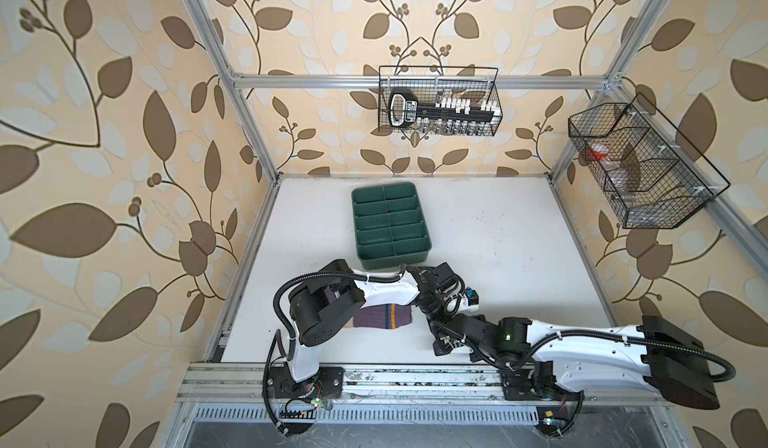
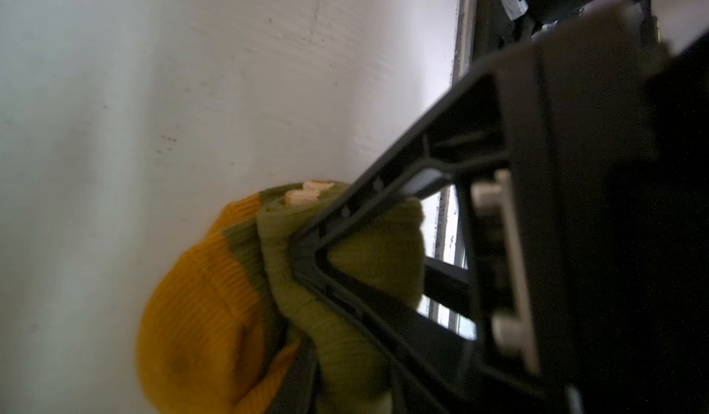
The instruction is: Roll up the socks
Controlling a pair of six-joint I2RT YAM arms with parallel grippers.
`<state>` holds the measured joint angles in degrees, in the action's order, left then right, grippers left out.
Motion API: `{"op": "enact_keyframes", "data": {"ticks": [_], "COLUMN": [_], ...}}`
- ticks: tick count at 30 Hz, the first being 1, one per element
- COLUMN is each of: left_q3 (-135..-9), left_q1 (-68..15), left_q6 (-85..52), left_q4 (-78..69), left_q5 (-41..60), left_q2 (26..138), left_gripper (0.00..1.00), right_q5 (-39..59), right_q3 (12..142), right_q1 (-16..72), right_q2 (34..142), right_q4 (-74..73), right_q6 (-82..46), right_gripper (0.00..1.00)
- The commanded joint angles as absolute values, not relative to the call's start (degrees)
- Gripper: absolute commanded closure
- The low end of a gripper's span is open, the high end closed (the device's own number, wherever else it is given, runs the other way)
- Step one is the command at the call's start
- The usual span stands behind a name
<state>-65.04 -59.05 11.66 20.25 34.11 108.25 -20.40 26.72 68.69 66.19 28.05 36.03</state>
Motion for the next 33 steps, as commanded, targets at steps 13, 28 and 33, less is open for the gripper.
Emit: {"op": "enact_keyframes", "data": {"ticks": [13, 28, 33], "left_q3": [-55.1, -53.5, -53.6], "left_q1": [-51.9, -51.0, -54.1], "left_q6": [16.9, 48.6, 55.5], "left_q4": [23.3, 29.6, 36.3], "left_q5": [13.2, -2.3, -1.3], "left_q2": [78.1, 39.0, 43.6], "left_gripper": [0.28, 0.16, 0.19], "right_q5": [2.5, 20.3, 21.3], "right_q3": [27.5, 48.5, 52.0], "right_q1": [63.1, 53.0, 50.2], "right_q2": [72.0, 92.3, 98.6], "right_q4": [30.4, 48.2, 50.8], "right_q6": [37.7, 34.6, 34.1], "right_gripper": [1.00, 1.00, 1.00]}}
